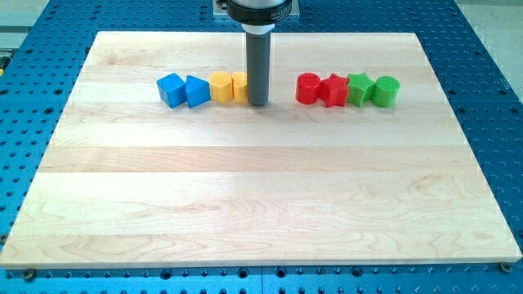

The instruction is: Separate the red blocks and the green blocks

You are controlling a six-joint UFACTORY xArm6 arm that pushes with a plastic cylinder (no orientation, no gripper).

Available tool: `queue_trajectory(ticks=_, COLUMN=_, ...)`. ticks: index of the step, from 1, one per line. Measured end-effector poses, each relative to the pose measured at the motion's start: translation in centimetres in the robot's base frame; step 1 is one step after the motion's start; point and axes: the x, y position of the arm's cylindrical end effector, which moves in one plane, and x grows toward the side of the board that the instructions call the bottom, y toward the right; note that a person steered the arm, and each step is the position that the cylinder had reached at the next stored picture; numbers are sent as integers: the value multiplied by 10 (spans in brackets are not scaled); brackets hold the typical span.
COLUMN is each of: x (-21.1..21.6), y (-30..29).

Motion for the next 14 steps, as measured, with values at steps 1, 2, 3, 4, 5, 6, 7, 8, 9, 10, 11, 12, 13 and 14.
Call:
queue_trajectory(ticks=1, x=0, y=2)
queue_trajectory(ticks=2, x=0, y=24)
queue_trajectory(ticks=3, x=0, y=42)
queue_trajectory(ticks=4, x=3, y=44)
queue_trajectory(ticks=5, x=14, y=50)
queue_trajectory(ticks=6, x=14, y=56)
queue_trajectory(ticks=7, x=-9, y=83)
queue_trajectory(ticks=8, x=-49, y=102)
queue_trajectory(ticks=9, x=-63, y=103)
queue_trajectory(ticks=10, x=-64, y=103)
queue_trajectory(ticks=11, x=-45, y=99)
queue_trajectory(ticks=12, x=-8, y=98)
queue_trajectory(ticks=13, x=18, y=98)
queue_trajectory(ticks=14, x=23, y=98)
